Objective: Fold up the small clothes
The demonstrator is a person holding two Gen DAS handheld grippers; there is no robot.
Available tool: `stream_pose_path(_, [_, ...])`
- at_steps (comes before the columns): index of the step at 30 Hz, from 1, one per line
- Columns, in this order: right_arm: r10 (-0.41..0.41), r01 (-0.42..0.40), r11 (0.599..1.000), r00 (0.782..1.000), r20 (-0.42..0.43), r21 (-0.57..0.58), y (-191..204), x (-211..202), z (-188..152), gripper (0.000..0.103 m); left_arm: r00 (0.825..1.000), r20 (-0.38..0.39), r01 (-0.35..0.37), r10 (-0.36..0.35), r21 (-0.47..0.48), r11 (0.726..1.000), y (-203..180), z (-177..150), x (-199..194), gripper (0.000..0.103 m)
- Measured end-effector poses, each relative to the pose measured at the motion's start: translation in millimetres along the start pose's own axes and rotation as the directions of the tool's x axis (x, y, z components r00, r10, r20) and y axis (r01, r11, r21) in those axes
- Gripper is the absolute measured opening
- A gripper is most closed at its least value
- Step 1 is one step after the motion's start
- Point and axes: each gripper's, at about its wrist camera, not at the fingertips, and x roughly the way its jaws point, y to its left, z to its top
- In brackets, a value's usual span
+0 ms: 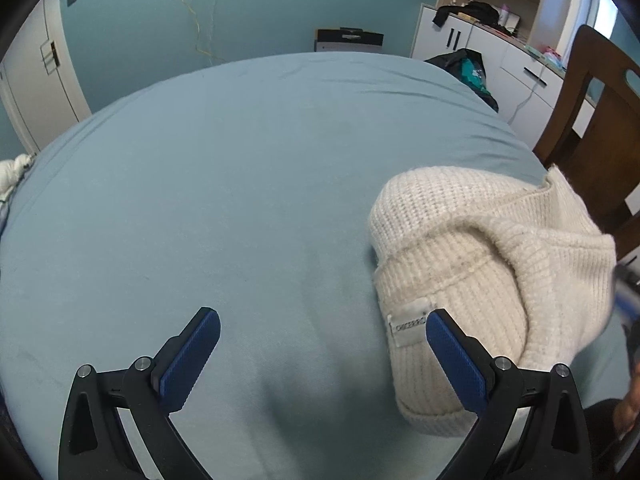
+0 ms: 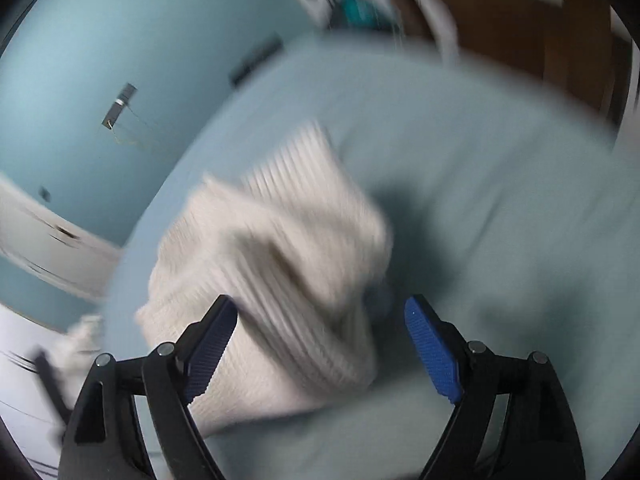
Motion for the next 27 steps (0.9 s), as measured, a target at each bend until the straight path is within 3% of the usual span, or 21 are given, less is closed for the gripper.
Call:
stream_pose_path(2, [-0.057,0.071,0.992,0.99,0.132,-0.103,20,-9,2,0.087,1.0,0.005,-0.008,0.008,0.007,1.0,-10,5,3,0.103])
stream_pose_path(4, [-0.079,0.105,0.981,0.984,0.157,-0.162,33,-1,9,0.09,1.0,0.002,-0.009,0.009,0.01,1.0,-15,6,5,0.103])
stream_pose_path(7, [-0.09,0.101,0.981,0.993,0.072,-0.163,23,22,12,0.09,1.0,-0.003,-0.011,0.011,0.029,1.0,-21,6,9,0.103])
stream_pose_path(8, [-0.109,0.113,0.982,0.994,0.031,-0.15,11,29,11,0.092,1.0,-0.003,-0.015,0.015,0.038,0.999,-22,5,9,0.103])
stream_pose_path(9, [-0.138,0.133,0.982,0.99,-0.028,-0.134,-1,49,13,0.102,1.0,-0.001,-0.022,0.022,0.05,0.999,-24,5,10,0.103])
stream_pose_path(10, [-0.144,0.135,0.985,0.986,-0.085,-0.104,-14,64,13,0.102,1.0,-0.001,-0.024,0.024,0.055,0.998,-25,4,10,0.103])
stream_pose_path(13, [-0.021,0.03,0.998,0.985,-0.172,0.049,-40,86,26,0.102,1.0,-0.004,-0.03,0.03,0.069,0.997,-25,2,11,0.103])
stream_pose_path(17, [0.098,-0.062,0.987,0.965,-0.243,0.15,-65,87,28,0.102,1.0,-0.01,-0.028,0.029,0.078,0.997,-24,0,10,0.103])
stream_pose_path(19, [0.199,-0.14,0.964,0.944,-0.263,0.225,-76,84,37,0.102,1.0,-0.013,-0.001,0.002,0.075,0.997,-21,2,8,0.103])
stream_pose_path(20, [0.28,-0.215,0.939,0.932,-0.231,0.27,-84,77,45,0.102,1.0,-0.017,0.028,-0.027,0.067,0.997,-19,3,7,0.103])
stream_pose_path(21, [0.311,-0.248,0.924,0.931,-0.192,0.292,-91,72,50,0.102,0.997,-0.025,0.071,-0.07,0.055,0.996,-16,5,6,0.103])
stream_pose_path(23, [0.288,-0.244,0.927,0.949,-0.126,0.284,-107,58,61,0.102,0.988,-0.046,0.148,-0.147,0.033,0.988,-12,8,8,0.103])
stream_pose_path(25, [0.272,-0.227,0.935,0.952,-0.14,0.271,-121,59,67,0.102,0.971,-0.073,0.227,-0.227,-0.009,0.974,-8,13,16,0.103])
stream_pose_path(27, [0.334,-0.263,0.915,0.919,-0.209,0.307,-132,71,65,0.102,0.93,-0.124,0.338,-0.347,-0.086,0.937,-4,18,34,0.103])
